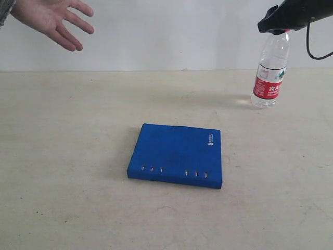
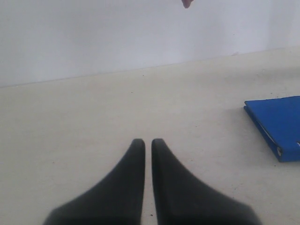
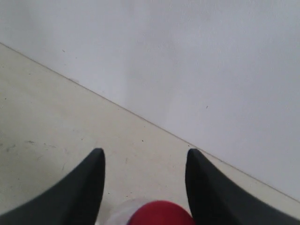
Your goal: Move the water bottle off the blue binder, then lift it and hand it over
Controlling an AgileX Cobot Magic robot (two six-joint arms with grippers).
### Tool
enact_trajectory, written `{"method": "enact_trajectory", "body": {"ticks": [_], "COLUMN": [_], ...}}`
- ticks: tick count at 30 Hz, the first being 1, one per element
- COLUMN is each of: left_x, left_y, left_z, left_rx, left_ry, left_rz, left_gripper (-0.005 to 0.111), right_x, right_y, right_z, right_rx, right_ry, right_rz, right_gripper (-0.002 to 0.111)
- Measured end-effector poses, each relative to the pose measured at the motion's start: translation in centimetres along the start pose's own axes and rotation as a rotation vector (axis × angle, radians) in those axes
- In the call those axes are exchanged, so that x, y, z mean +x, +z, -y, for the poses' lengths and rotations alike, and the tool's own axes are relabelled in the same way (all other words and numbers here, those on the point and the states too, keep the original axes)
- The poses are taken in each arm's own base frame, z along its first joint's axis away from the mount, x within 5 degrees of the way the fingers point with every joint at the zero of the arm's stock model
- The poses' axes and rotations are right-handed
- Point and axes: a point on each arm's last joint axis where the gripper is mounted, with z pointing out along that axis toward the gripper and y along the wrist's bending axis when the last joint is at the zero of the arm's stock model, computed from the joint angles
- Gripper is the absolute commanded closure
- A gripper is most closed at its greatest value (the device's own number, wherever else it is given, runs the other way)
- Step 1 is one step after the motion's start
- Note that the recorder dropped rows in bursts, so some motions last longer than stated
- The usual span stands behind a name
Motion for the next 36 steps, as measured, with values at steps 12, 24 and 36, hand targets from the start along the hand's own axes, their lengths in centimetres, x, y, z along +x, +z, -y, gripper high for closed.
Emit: {"method": "enact_trajectory", "body": {"ticks": [12,24,36], "left_x": [0.0,0.0,-1.9], "left_y": [0.0,0.0,-0.2], "left_z": [0.0,0.0,0.5], "left_rx": [0.000,0.000,0.140], "left_ry": [0.000,0.000,-0.898], "left_rz": [0.000,0.000,0.170], "left_gripper": [0.102,0.102,0.102], "right_x": [-5.6,-9.2,-6.4], "right_y": [-7.6,-16.2,-9.2], "right_z": [-0.7,-11.7,-22.7], "right_rx": [0.046,-0.567,-0.865], "right_ry": [-0.060,-0.125,-0.168], "right_rz": [0.155,0.110,-0.231], "right_gripper": [0.062,0.062,0.062]}}
